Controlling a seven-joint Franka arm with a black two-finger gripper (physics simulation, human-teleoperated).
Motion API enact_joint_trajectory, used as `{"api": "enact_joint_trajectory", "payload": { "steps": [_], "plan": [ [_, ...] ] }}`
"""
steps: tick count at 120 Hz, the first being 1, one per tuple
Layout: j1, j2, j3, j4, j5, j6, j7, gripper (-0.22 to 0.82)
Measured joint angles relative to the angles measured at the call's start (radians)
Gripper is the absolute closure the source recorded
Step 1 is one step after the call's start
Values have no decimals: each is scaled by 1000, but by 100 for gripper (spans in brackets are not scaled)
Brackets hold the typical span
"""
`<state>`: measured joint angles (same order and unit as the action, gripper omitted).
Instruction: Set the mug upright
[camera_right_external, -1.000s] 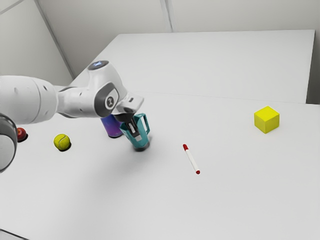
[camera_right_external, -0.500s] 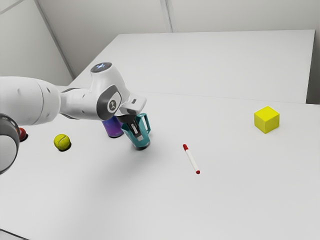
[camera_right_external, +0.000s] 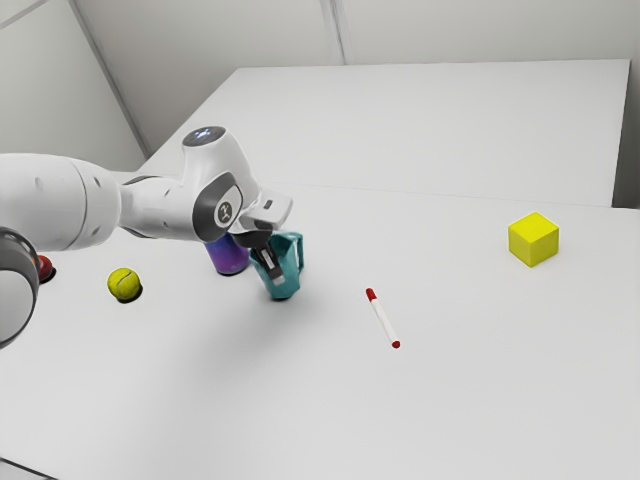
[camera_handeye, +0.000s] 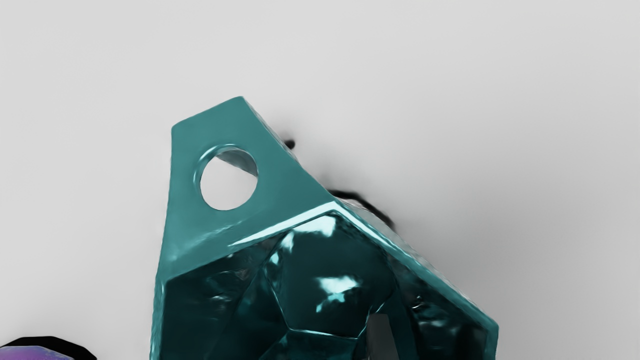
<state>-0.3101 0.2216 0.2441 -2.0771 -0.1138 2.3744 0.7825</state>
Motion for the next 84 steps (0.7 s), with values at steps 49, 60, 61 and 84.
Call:
{"api": "enact_joint_trajectory", "payload": {
  "steps": [49, 60, 61, 84],
  "plan": [
    [0, -61, 0, -1, 0, -14, -6, 33],
    [0, -101, 0, -2, 0, -23, -8, 29],
    [0, -106, 0, -2, 0, -25, -8, 28],
    [3, -179, -5, 21, -3, -63, -15, 21]
  ]
}}
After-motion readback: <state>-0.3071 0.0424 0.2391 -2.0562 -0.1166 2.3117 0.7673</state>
